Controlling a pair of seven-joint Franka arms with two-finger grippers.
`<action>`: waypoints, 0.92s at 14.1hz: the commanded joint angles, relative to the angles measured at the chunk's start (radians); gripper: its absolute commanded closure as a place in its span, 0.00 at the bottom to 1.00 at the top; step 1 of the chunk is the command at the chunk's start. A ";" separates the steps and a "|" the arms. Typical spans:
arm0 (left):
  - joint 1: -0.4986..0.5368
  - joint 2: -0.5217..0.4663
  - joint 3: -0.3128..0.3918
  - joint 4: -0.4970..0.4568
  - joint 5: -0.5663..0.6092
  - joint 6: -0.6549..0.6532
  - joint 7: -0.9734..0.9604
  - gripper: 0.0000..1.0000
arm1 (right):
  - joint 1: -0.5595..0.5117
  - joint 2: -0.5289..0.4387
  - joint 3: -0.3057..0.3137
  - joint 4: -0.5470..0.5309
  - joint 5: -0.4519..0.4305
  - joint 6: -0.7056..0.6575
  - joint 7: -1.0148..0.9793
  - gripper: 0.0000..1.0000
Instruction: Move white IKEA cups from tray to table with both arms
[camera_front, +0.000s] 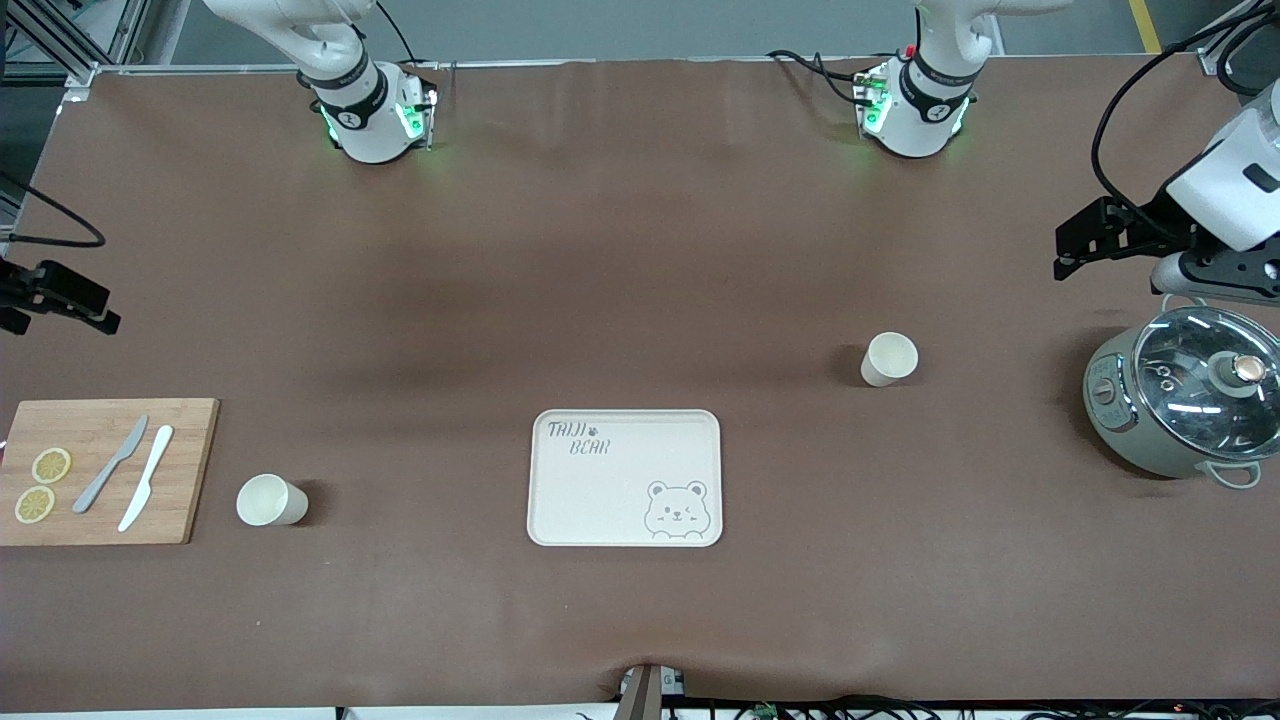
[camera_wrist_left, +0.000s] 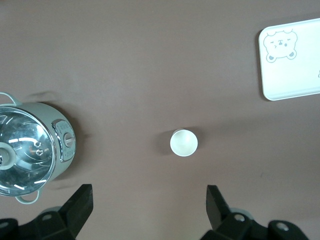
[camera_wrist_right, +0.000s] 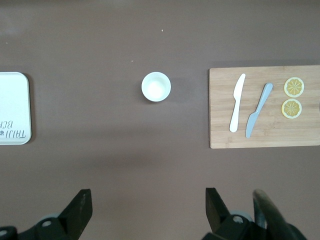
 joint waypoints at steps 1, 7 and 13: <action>0.006 -0.017 -0.008 -0.018 0.002 0.019 0.020 0.00 | 0.002 -0.048 0.009 -0.055 -0.016 0.024 0.020 0.00; 0.004 -0.029 -0.017 -0.030 0.004 0.017 0.018 0.00 | 0.001 -0.043 0.012 -0.050 -0.015 0.024 0.020 0.00; 0.006 -0.029 -0.017 -0.031 0.017 0.017 0.018 0.00 | -0.056 -0.043 0.098 -0.037 -0.015 0.016 0.022 0.00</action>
